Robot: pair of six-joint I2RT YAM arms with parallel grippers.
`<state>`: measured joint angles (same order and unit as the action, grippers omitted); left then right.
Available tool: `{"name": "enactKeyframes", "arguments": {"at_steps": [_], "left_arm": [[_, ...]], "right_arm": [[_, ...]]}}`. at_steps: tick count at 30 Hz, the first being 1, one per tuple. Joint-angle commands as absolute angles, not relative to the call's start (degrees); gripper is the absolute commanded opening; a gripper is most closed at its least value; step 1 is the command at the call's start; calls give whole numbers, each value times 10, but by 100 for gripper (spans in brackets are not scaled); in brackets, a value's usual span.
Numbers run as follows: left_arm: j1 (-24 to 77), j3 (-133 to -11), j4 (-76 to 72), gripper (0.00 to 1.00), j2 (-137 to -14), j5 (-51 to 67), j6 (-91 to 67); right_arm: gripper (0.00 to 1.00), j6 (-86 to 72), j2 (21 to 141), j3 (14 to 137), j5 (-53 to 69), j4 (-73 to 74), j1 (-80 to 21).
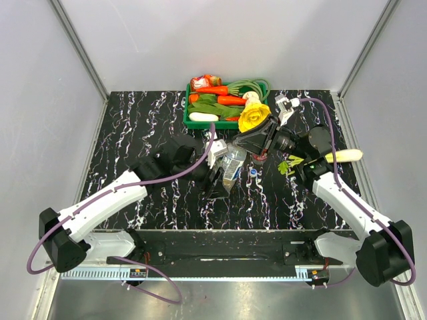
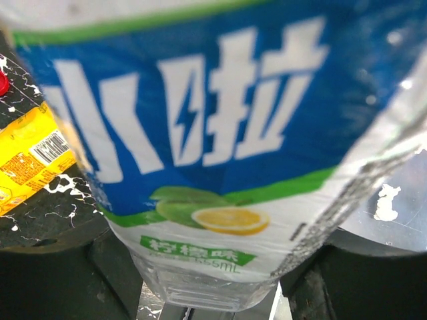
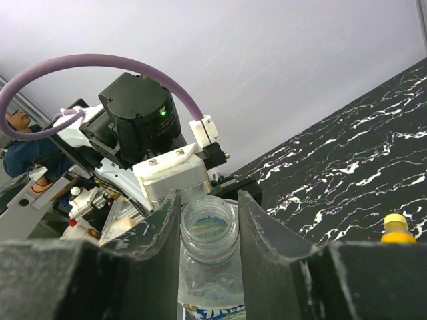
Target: Unscrew the bottle caps
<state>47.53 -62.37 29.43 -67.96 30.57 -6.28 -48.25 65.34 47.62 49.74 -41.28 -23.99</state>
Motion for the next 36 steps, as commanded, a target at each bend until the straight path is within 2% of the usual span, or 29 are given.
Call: {"name": "enactKeyframes", "arguments": {"at_steps": [1,5,6,10,20,25,36], "left_arm": [[477,-650,267,69,-671,299,-59],[476,-643,258,75,-666,286,-65],[475,-637,254,83,-664,281,-68],[475,-619,233,99,-653,252,-85],[466,-613,229,99,-623,180,-106],[465,-622,248,99,-592,138,-114],[464,-601,248,99,-568,124,-113]], "right_arm": [[0,-466,646,482,519,-417,-239],[0,-441,633,479,510,-388,-238],[0,-436,629,477,509,-382,-239],[0,-410,617,475,497,-350,-239],[0,-309,585,454,437,-248,-239],[0,-248,570,454,349,-171,-240],[0,-153,484,461,119,-72,-239]]}}
